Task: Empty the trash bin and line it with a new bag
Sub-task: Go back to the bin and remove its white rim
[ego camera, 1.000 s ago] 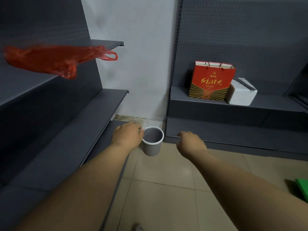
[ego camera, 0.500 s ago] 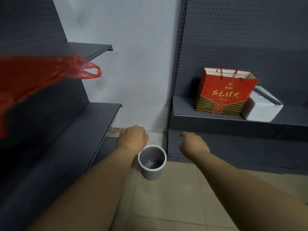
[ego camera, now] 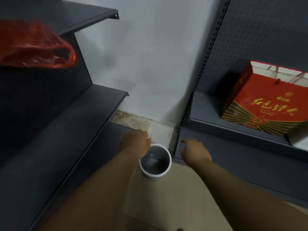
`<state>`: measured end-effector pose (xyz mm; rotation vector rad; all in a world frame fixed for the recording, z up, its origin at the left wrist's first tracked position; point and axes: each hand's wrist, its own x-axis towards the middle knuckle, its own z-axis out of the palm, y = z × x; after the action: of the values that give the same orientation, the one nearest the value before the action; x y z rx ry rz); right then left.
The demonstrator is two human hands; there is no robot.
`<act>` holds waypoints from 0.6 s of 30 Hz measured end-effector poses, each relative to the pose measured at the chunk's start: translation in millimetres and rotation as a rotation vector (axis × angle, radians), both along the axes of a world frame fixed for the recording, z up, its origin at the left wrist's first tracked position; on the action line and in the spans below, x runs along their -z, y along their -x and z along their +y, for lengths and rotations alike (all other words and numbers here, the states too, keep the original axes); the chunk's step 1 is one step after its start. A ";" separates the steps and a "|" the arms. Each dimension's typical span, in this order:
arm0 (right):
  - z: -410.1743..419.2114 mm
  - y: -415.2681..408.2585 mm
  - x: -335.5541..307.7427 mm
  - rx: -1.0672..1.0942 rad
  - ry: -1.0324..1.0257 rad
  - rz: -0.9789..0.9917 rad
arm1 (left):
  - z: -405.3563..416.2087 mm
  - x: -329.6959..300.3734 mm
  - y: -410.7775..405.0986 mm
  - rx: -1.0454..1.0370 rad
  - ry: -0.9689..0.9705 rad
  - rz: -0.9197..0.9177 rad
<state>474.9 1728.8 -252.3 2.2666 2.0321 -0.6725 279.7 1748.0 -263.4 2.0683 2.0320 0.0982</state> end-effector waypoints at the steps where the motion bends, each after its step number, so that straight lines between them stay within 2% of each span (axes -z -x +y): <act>1: 13.3 -2.0 7.4 -0.028 0.006 0.009 | 9.6 8.7 -3.1 -0.025 0.013 -0.005; 8: 74.9 -10.4 93.8 -0.118 0.076 0.034 | 53.1 93.6 -16.5 -0.112 0.078 -0.030; 14: 90.9 -10.7 214.5 -0.055 0.087 0.100 | 68.9 213.7 -19.1 -0.127 0.176 -0.044; 18: 95.8 -6.7 304.1 0.001 0.104 0.093 | 76.9 302.5 -13.0 -0.112 0.202 -0.116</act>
<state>481.6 1824.6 -556.4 2.2181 1.9839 -0.8783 292.7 1824.9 -565.9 1.7870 1.9972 0.0296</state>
